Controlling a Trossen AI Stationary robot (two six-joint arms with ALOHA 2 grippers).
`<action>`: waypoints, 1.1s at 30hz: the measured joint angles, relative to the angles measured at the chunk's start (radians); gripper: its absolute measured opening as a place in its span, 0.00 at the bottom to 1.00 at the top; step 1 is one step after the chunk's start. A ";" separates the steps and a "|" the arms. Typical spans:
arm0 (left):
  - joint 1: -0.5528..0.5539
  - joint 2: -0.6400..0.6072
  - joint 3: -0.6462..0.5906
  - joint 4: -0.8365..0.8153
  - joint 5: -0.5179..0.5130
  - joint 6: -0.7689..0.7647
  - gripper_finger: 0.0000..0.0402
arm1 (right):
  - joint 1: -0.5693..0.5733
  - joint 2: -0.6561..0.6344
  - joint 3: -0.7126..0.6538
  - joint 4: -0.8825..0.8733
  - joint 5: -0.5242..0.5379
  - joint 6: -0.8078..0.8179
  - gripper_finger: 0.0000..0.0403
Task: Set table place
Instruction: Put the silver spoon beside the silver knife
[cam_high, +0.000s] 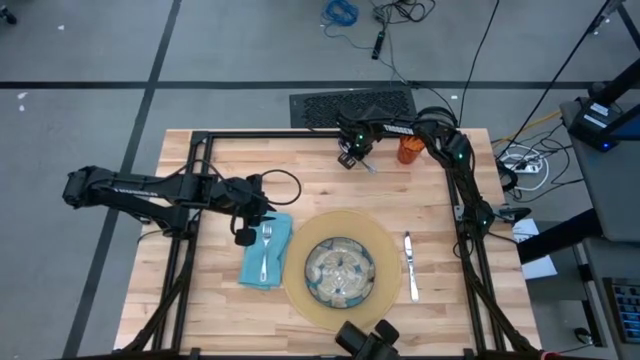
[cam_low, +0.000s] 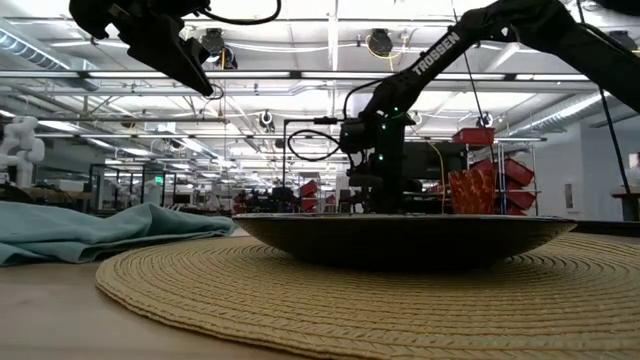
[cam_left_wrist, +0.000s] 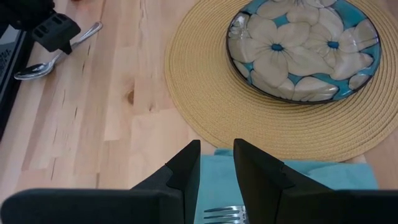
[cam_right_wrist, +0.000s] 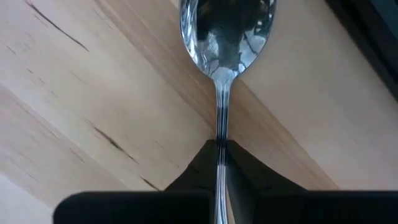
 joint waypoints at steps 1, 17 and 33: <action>0.000 0.000 0.000 0.000 0.000 0.002 0.21 | 0.002 -0.006 -0.002 0.000 0.001 0.004 0.00; 0.000 0.000 0.000 -0.031 -0.001 0.024 0.21 | 0.108 -0.171 -0.001 -0.173 0.061 0.112 0.00; 0.000 0.000 -0.045 -0.075 -0.001 0.025 0.21 | 0.398 -0.393 0.001 -0.521 0.193 0.522 0.00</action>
